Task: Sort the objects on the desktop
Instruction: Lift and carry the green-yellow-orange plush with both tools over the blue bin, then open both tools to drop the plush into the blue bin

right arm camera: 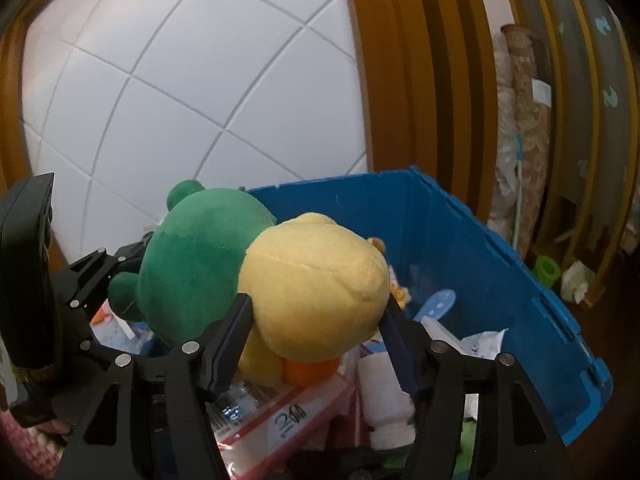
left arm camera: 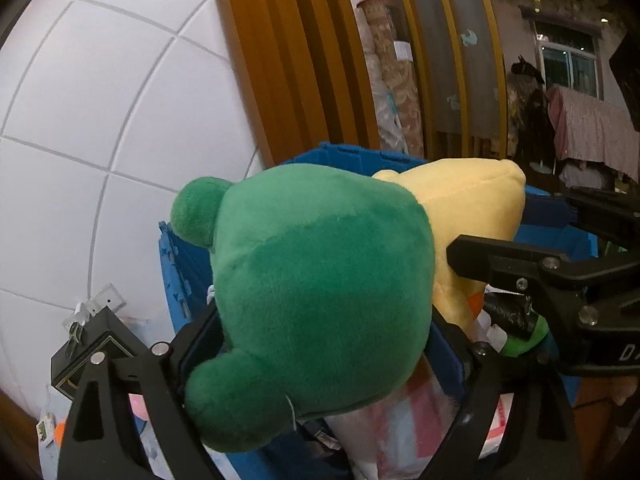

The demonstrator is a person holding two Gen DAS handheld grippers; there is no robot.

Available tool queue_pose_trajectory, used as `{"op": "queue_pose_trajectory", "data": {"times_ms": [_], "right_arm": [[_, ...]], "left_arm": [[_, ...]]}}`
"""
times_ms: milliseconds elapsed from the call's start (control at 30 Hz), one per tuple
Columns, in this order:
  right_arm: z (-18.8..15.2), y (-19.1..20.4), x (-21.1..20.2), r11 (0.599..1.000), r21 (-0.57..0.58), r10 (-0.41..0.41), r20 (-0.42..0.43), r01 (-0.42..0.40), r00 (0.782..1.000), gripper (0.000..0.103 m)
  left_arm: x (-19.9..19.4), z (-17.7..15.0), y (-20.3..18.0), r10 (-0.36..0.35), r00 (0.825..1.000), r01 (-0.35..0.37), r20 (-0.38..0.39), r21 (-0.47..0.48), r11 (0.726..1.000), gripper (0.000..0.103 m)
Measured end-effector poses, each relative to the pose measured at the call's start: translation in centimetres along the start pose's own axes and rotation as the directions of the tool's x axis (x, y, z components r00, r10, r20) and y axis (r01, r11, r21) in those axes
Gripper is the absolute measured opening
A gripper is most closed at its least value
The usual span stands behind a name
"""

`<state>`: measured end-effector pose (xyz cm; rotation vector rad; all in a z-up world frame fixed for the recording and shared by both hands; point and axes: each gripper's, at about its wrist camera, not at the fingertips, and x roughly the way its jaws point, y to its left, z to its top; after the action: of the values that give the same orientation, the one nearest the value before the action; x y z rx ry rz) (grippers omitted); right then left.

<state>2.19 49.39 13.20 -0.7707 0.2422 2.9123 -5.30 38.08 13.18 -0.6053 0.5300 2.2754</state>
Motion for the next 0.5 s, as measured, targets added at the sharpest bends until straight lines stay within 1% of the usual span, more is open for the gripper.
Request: {"op": "queue_pose_trajectory", "data": {"times_ms": [33, 167, 233, 333, 367, 400, 500], "right_arm": [[0.0, -0.3, 0.3, 1.0, 0.005, 0.008, -0.003, -0.008, 1.0, 0.07], [0.2, -0.4, 1.1, 0.999, 0.015, 0.03, -0.011, -0.03, 0.999, 0.072], [0.3, -0.9, 1.9, 0.999, 0.013, 0.038, -0.02, -0.038, 0.999, 0.076], [0.2, -1.1, 2.8, 0.999, 0.019, 0.04, -0.037, -0.039, 0.999, 0.083], [0.1, -1.1, 3.0, 0.999, 0.022, 0.042, -0.044, -0.042, 0.998, 0.085], [0.0, -0.9, 2.9, 0.999, 0.023, 0.044, -0.047, -0.043, 0.998, 0.086], [-0.2, -0.9, 3.0, 0.999, 0.027, 0.046, -0.053, -0.044, 0.998, 0.086]], "left_arm": [[0.2, 0.1, 0.0, 0.0, 1.0, 0.0, -0.01, -0.002, 1.0, 0.093], [0.8, -0.1, 0.4, -0.002, 0.999, 0.001, -0.041, -0.026, 1.0, 0.095], [1.0, -0.2, 0.8, -0.006, 0.999, 0.004, -0.051, -0.044, 0.999, 0.097], [1.2, -0.4, 0.8, 0.023, 0.998, -0.026, -0.055, -0.043, 0.999, 0.097], [1.2, -0.5, 0.7, 0.045, 0.997, -0.047, -0.054, -0.037, 0.998, 0.097], [1.3, -0.6, 0.6, 0.076, 0.996, -0.077, -0.051, -0.03, 0.997, 0.097], [1.2, -0.6, 0.8, 0.062, 0.997, -0.064, -0.049, -0.039, 0.997, 0.097]]}}
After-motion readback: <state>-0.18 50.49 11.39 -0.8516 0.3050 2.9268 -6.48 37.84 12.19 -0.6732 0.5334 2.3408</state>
